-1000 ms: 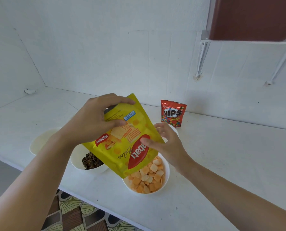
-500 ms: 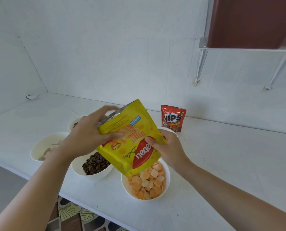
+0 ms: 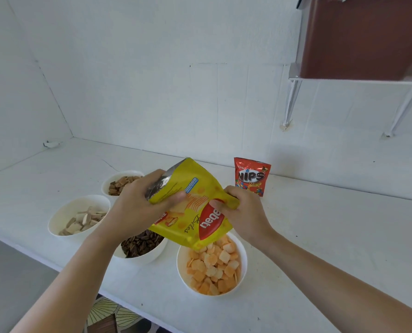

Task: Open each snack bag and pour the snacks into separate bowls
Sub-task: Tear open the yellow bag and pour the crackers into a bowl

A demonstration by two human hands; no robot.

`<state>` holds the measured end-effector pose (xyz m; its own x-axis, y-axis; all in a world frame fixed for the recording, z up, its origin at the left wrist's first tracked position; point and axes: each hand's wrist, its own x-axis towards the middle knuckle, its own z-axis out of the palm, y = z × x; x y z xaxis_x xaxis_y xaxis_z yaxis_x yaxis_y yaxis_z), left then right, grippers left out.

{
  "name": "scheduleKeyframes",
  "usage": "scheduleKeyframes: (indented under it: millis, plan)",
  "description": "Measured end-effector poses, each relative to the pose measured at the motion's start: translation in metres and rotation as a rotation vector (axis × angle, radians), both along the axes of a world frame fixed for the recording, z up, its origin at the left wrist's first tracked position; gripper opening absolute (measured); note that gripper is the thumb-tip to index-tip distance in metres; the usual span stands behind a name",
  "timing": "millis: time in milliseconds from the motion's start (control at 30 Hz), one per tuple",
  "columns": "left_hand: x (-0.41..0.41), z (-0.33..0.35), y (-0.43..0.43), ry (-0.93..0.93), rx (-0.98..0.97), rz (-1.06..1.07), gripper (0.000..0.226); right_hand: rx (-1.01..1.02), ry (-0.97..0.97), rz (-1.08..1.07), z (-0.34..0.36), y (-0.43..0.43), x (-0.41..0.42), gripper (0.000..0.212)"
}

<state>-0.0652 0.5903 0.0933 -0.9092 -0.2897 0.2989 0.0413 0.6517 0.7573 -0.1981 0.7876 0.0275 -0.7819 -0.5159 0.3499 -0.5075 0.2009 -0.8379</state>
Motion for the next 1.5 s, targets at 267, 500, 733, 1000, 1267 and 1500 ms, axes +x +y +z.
scheduleKeyframes:
  millis: [267,500,733,1000,1267,1500]
  plan:
    - [-0.002,-0.015,0.003,0.084,0.304,0.15,0.014,-0.278,-0.321,-0.136,-0.002,0.0,0.005,0.06]
    - [-0.003,-0.039,0.012,0.105,0.619,0.243,0.013,-0.403,-0.837,0.038,-0.039,0.0,0.009,0.069]
    - [-0.003,-0.051,0.004,0.171,0.742,0.412,0.032,-0.329,-0.806,0.076,-0.038,-0.005,0.013,0.032]
    - [0.0,-0.032,-0.037,0.104,0.496,0.441,0.069,-0.274,-0.51,0.021,0.004,-0.039,0.004,0.022]
    - [0.034,-0.016,-0.101,-0.303,0.1,0.508,0.052,-0.102,-0.171,0.169,0.041,-0.099,0.017,0.022]
    - [0.093,-0.008,-0.142,-0.292,-0.052,0.572,0.062,0.039,0.079,0.395,0.069,-0.175,0.06,0.023]
